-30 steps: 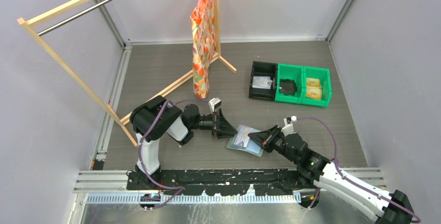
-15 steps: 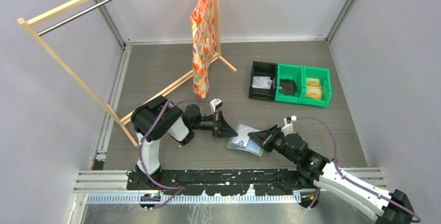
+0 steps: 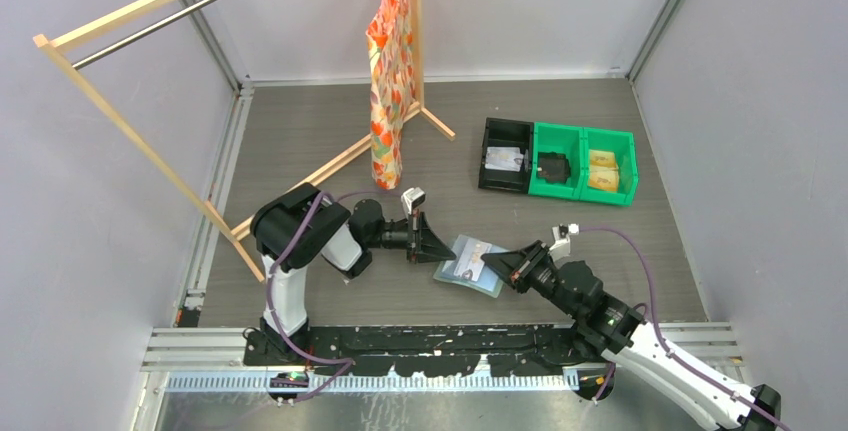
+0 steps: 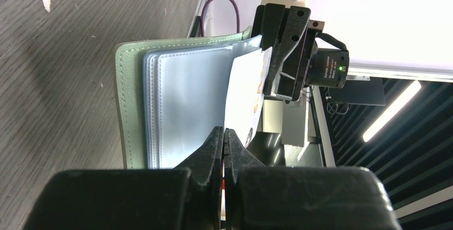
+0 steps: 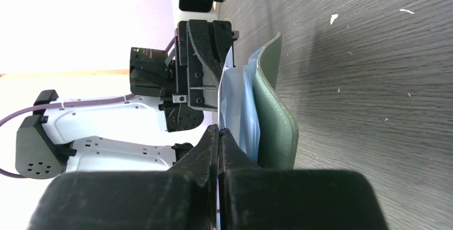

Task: Take the credit cards out of the card holder
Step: Remove the credit card from the card holder, then place the credit card in the storage box.

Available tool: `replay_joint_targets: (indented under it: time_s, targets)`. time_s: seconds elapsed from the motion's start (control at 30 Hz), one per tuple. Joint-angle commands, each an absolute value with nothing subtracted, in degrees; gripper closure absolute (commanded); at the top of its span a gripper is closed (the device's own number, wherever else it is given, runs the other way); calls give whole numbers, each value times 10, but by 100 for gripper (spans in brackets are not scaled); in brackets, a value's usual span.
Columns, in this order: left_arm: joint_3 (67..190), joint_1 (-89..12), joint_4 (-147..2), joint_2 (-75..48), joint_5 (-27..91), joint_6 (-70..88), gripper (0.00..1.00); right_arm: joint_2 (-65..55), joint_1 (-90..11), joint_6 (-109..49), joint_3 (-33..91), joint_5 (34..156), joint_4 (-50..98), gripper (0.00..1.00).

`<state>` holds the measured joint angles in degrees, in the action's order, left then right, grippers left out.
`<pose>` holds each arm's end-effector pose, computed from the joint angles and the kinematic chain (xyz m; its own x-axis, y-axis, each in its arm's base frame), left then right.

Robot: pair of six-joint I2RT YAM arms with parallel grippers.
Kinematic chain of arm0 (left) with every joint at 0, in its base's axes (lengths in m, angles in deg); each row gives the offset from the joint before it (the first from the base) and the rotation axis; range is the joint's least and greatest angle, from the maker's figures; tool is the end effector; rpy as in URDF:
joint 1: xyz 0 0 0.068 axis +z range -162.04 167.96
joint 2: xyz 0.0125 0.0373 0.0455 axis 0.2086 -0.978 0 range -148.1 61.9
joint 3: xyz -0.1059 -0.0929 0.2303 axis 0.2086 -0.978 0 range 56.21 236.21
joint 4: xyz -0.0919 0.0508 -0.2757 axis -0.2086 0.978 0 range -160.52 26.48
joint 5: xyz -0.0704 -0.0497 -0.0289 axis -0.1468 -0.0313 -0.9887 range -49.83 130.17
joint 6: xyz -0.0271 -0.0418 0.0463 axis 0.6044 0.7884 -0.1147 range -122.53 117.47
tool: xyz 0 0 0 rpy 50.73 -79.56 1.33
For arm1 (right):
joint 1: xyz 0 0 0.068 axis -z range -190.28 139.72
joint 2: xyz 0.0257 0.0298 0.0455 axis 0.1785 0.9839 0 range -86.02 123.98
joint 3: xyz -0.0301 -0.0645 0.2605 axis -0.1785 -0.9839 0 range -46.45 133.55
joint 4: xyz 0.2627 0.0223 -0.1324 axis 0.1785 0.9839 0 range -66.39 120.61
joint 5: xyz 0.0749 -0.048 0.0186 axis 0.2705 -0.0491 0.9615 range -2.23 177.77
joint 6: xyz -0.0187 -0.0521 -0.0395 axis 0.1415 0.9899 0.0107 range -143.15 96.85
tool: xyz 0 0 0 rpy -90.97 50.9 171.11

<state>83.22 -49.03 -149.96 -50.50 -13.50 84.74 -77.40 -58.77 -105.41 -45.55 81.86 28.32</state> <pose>0.2193 -0.2202 0.0690 -0.9993 0.0118 0.0360 -0.0352 0.0619 -0.9975 0.1190 0.1260 0.1469 -0.6913 0.7061 -0.1535 0.0500 0.2586 0.9647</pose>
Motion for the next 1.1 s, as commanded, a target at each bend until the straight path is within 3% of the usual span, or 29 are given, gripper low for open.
replay_joint_targets:
  time_s: [0.0,0.53,0.77,1.07]
  targets:
    - [838,-487,-1525,-511,-139,848,99,-782,-589,-1048,-470,812,339,99]
    - [805,-420,-1525,-541,-154,838,99,-699,-588,-990,-394,775,441,99]
    - [802,-421,-1525,-548,-154,831,99,-664,-582,-889,-264,643,561,99]
    - [806,-435,-1523,-553,-144,828,99,-520,-443,-747,-109,628,573,99]
